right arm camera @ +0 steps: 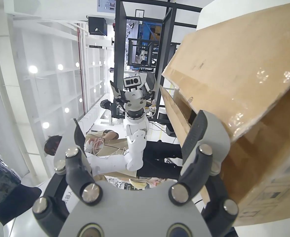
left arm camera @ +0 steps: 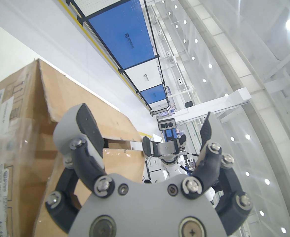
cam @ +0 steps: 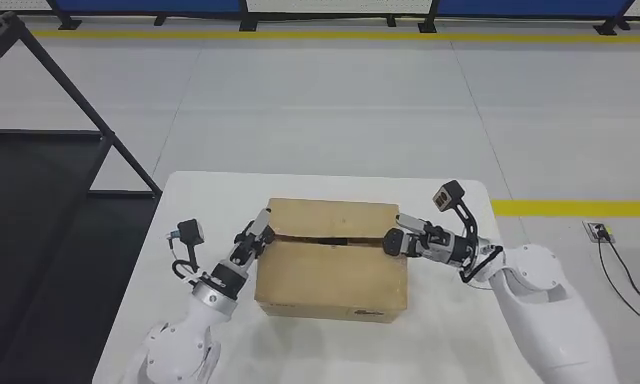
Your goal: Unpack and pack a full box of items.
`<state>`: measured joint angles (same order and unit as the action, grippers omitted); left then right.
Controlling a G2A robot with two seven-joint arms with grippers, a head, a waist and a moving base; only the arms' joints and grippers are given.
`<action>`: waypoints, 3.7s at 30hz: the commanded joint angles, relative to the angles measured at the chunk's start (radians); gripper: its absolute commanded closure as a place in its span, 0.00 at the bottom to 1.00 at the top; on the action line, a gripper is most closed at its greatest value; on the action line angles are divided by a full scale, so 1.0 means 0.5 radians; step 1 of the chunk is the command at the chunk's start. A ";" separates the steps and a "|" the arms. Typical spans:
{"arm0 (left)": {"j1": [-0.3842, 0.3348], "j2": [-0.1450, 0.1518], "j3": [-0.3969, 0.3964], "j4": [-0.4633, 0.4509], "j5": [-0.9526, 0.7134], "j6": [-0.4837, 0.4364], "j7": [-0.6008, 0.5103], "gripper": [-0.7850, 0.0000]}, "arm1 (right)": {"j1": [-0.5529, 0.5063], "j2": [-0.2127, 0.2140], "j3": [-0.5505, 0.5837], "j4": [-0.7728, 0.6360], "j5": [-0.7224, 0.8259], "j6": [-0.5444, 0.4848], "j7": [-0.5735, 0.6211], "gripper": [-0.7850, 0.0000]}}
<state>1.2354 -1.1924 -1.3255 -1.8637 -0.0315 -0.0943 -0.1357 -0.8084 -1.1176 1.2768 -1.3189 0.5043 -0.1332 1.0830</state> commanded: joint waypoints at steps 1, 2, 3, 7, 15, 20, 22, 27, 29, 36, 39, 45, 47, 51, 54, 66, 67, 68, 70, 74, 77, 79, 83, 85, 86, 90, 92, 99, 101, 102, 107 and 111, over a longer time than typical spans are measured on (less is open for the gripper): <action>0.030 0.001 -0.035 -0.036 -0.031 -0.030 0.003 0.00 | -0.006 -0.001 -0.006 0.018 0.003 -0.010 -0.003 0.00; 0.049 0.002 -0.061 -0.055 -0.056 -0.049 0.002 0.00 | -0.011 -0.001 -0.009 0.025 0.010 -0.019 -0.002 0.00; 0.070 0.003 -0.090 -0.072 -0.081 -0.065 -0.004 0.00 | -0.015 -0.001 -0.011 0.035 0.013 -0.031 0.000 0.00; 0.154 0.010 -0.225 -0.115 -0.199 -0.125 -0.022 0.00 | -0.026 -0.004 -0.023 0.084 0.030 -0.073 0.004 0.00; 0.304 0.026 -0.468 -0.126 -0.468 -0.298 -0.182 0.00 | -0.013 -0.008 -0.055 0.155 0.004 -0.119 0.020 0.00; 0.304 0.026 -0.468 -0.126 -0.468 -0.298 -0.182 0.00 | -0.013 -0.008 -0.055 0.155 0.004 -0.119 0.020 0.00; 0.304 0.026 -0.468 -0.126 -0.468 -0.298 -0.182 0.00 | -0.013 -0.008 -0.055 0.155 0.004 -0.119 0.020 0.00; 0.328 0.021 -0.530 -0.099 -0.549 -0.316 -0.084 0.00 | -0.013 -0.008 -0.055 0.155 0.004 -0.119 0.020 0.00; 0.354 0.016 -0.577 -0.077 -0.606 -0.340 -0.011 0.00 | -0.013 -0.008 -0.055 0.155 0.004 -0.119 0.020 0.00; 0.433 0.013 -0.746 -0.001 -0.698 -0.321 0.087 0.00 | -0.013 -0.008 -0.055 0.155 0.004 -0.119 0.020 0.00; 0.469 0.012 -0.787 0.005 -0.724 -0.324 0.078 0.00 | -0.013 -0.008 -0.055 0.155 0.004 -0.119 0.020 0.00; 0.481 0.010 -0.798 0.003 -0.733 -0.327 0.076 0.00 | -0.013 -0.008 -0.055 0.155 0.004 -0.119 0.020 0.00; 0.481 0.010 -0.798 0.003 -0.733 -0.327 0.076 0.00 | -0.013 -0.008 -0.055 0.155 0.004 -0.119 0.020 0.00; 0.481 0.010 -0.798 0.003 -0.733 -0.327 0.076 0.00 | -0.013 -0.008 -0.055 0.155 0.004 -0.119 0.020 0.00; 0.481 0.010 -0.798 0.003 -0.733 -0.327 0.076 0.00 | -0.013 -0.008 -0.055 0.155 0.004 -0.119 0.020 0.00; 0.481 0.010 -0.798 0.003 -0.733 -0.327 0.076 0.00 | -0.013 -0.008 -0.055 0.155 0.004 -0.119 0.020 0.00; 0.481 0.010 -0.798 0.003 -0.733 -0.327 0.076 0.00 | -0.013 -0.008 -0.055 0.155 0.004 -0.119 0.020 0.00; 0.481 0.010 -0.798 0.003 -0.733 -0.327 0.076 0.00 | -0.013 -0.008 -0.055 0.155 0.004 -0.119 0.020 0.00; 0.481 0.010 -0.798 0.003 -0.733 -0.327 0.076 0.00 | -0.013 -0.008 -0.055 0.155 0.004 -0.119 0.020 0.00; 0.481 0.010 -0.798 0.003 -0.733 -0.327 0.076 0.00 | -0.013 -0.008 -0.055 0.155 0.004 -0.119 0.020 0.00; 0.481 0.010 -0.798 0.003 -0.733 -0.327 0.076 0.00 | -0.013 -0.008 -0.055 0.155 0.004 -0.119 0.020 0.00; 0.481 0.010 -0.798 0.003 -0.733 -0.327 0.076 0.00 | -0.013 -0.008 -0.055 0.155 0.004 -0.119 0.020 0.00; 0.481 0.010 -0.798 0.003 -0.733 -0.327 0.076 0.00 | -0.013 -0.008 -0.055 0.155 0.004 -0.119 0.020 0.00; 0.481 0.010 -0.798 0.003 -0.733 -0.327 0.076 0.00 | -0.013 -0.008 -0.055 0.155 0.004 -0.119 0.020 0.00; 0.481 0.010 -0.798 0.003 -0.733 -0.327 0.076 0.00 | -0.013 -0.008 -0.055 0.155 0.004 -0.119 0.020 0.00; 0.481 0.010 -0.798 0.003 -0.733 -0.327 0.076 0.00 | -0.013 -0.008 -0.055 0.155 0.004 -0.119 0.020 0.00; 0.481 0.010 -0.798 0.003 -0.733 -0.327 0.076 0.00 | -0.013 -0.008 -0.055 0.155 0.004 -0.119 0.020 0.00; 0.481 0.010 -0.798 0.003 -0.733 -0.327 0.076 0.00 | -0.013 -0.008 -0.055 0.155 0.004 -0.119 0.020 0.00; 0.481 0.010 -0.798 0.003 -0.733 -0.327 0.076 0.00 | -0.013 -0.008 -0.055 0.155 0.004 -0.119 0.020 0.00; 0.481 0.010 -0.798 0.003 -0.733 -0.327 0.076 0.00 | -0.013 -0.008 -0.055 0.155 0.004 -0.119 0.020 0.00; 0.481 0.010 -0.798 0.003 -0.733 -0.327 0.076 0.00 | -0.013 -0.008 -0.055 0.155 0.004 -0.119 0.020 0.00; 0.481 0.010 -0.798 0.003 -0.733 -0.327 0.076 0.00 | -0.013 -0.008 -0.055 0.155 0.004 -0.119 0.020 0.00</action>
<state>1.4761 -1.1873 -1.7244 -1.8621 -0.3981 -0.2576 -0.0975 -0.8150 -1.1216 1.2494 -1.2416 0.5062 -0.1927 1.0931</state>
